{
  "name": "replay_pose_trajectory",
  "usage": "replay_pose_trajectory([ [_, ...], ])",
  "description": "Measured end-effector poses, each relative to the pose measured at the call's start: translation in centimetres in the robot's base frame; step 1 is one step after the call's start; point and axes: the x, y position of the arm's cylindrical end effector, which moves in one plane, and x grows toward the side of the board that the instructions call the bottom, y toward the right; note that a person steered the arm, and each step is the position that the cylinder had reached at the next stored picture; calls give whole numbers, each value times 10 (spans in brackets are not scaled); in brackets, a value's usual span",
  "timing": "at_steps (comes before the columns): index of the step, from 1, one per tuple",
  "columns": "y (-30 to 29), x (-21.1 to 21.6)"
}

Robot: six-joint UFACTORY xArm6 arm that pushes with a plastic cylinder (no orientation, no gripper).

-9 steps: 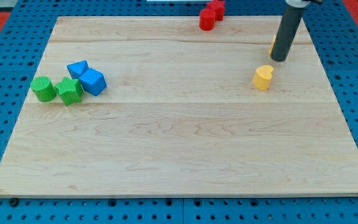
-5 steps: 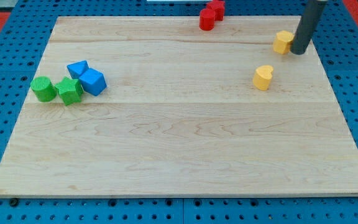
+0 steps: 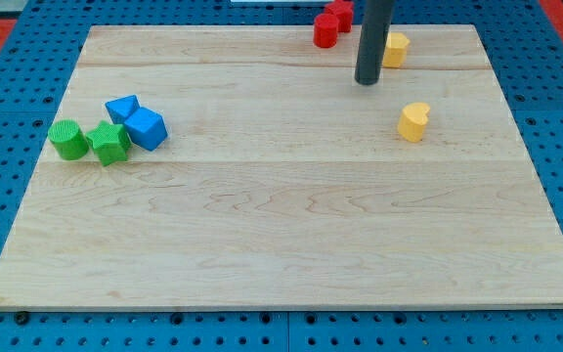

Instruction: Push the yellow hexagon towards the red blocks

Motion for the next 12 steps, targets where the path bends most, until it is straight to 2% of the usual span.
replay_pose_trajectory([
  [1,10,18],
  [3,31,20],
  [5,72,-20],
  [8,84,-57],
  [9,40,-54],
  [10,21,-89],
  [11,17,-100],
  [12,39,-104],
])
